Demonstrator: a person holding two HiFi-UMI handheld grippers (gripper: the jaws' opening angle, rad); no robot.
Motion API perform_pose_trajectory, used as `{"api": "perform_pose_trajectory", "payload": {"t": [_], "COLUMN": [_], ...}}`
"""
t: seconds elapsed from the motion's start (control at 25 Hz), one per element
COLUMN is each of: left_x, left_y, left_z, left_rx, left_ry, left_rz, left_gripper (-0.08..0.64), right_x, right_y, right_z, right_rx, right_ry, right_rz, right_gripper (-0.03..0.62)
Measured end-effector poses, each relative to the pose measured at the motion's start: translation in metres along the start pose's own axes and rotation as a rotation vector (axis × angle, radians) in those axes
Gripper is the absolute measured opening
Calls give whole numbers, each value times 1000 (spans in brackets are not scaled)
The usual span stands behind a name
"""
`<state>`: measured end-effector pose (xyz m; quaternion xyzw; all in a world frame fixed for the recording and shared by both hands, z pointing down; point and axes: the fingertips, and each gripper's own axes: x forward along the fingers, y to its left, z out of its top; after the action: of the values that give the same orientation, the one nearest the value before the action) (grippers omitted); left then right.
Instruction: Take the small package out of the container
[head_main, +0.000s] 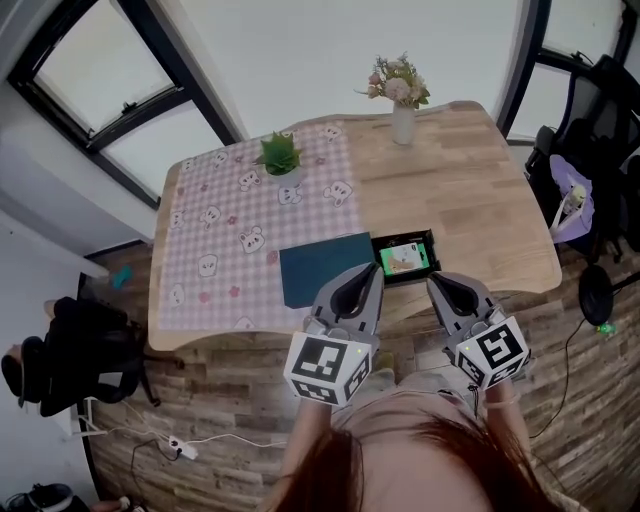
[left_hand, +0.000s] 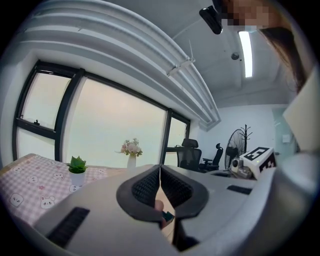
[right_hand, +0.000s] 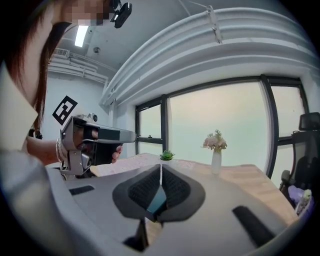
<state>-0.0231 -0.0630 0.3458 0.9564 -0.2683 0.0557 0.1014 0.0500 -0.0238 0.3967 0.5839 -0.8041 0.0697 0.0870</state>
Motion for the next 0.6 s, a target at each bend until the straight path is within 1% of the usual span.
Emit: {"api": "perform_pose_trajectory", "payload": {"t": [0.24,0.4,0.6], "left_x": [13,28,47], "left_y": [18,26,34], "left_z": [4,4,6], "left_rx": [-19,-25,-34], "left_ry": [-3,5,7], "left_rz": [-5,4,32], "left_gripper": [11,11,11], "right_x": [21,34,51], "right_y": [-7,-16,-29], "right_z": [-8,-14,-25], "right_rx": [-13,-25,-37], "right_ry": [53,94,137], "right_rz": [14,44,98], "right_gripper": [43,69,81]}}
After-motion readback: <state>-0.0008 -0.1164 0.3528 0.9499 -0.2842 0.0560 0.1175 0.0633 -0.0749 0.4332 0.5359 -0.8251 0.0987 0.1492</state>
